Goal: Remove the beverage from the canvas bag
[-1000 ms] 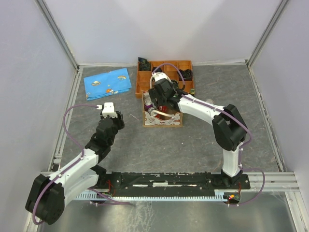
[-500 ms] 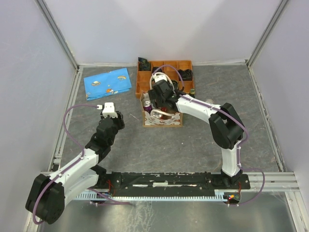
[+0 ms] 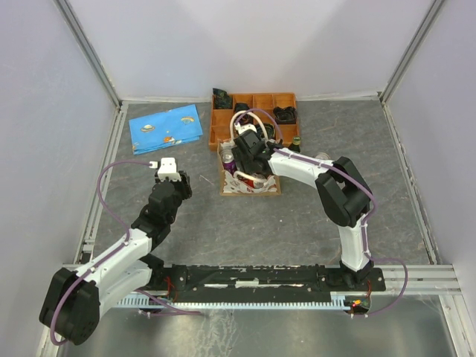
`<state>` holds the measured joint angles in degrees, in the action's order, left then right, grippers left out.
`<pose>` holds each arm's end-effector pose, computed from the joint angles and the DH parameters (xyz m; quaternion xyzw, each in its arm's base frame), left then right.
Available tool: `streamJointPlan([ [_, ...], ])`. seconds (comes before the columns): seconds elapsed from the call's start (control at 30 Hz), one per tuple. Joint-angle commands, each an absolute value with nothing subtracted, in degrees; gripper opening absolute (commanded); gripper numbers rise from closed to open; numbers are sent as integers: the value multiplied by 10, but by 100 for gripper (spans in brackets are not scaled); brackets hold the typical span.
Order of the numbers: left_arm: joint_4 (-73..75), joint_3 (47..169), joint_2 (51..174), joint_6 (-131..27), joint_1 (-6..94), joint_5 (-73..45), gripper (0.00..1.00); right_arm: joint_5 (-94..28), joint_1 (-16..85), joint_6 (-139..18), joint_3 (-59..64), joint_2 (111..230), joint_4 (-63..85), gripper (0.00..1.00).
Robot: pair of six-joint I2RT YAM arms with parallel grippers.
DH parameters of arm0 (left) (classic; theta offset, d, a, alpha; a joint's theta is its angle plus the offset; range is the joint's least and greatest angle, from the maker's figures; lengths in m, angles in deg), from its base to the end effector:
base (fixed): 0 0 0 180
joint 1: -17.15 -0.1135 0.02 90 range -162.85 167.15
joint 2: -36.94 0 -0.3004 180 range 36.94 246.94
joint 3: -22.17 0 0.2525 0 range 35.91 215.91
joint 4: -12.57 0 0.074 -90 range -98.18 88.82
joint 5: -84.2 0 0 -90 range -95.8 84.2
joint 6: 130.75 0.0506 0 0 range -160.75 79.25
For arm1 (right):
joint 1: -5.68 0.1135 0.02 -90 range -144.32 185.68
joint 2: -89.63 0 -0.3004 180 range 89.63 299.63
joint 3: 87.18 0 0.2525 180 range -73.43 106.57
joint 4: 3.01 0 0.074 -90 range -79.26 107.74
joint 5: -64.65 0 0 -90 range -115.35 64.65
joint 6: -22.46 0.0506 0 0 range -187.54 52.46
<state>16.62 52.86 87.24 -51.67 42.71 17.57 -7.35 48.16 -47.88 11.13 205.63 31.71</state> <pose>0.1729 -0.0604 0.2276 -0.0222 0.7891 -0.0322 0.6131 0.3548 0.3037 0.2100 -0.1356 0.9265 0.0374 0.3490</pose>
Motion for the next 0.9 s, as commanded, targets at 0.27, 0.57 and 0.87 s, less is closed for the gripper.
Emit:
streamJointPlan([
  [0.27, 192, 537, 862, -542, 425, 168, 54, -77, 491, -532, 147, 2015, 351, 0],
  [0.57, 194, 538, 863, -543, 425, 165, 54, -69, 491, -583, 224, 1939, 359, 0],
  [0.87, 196, 538, 866, -543, 425, 163, 54, -53, 491, -591, 234, 1861, 353, 0],
])
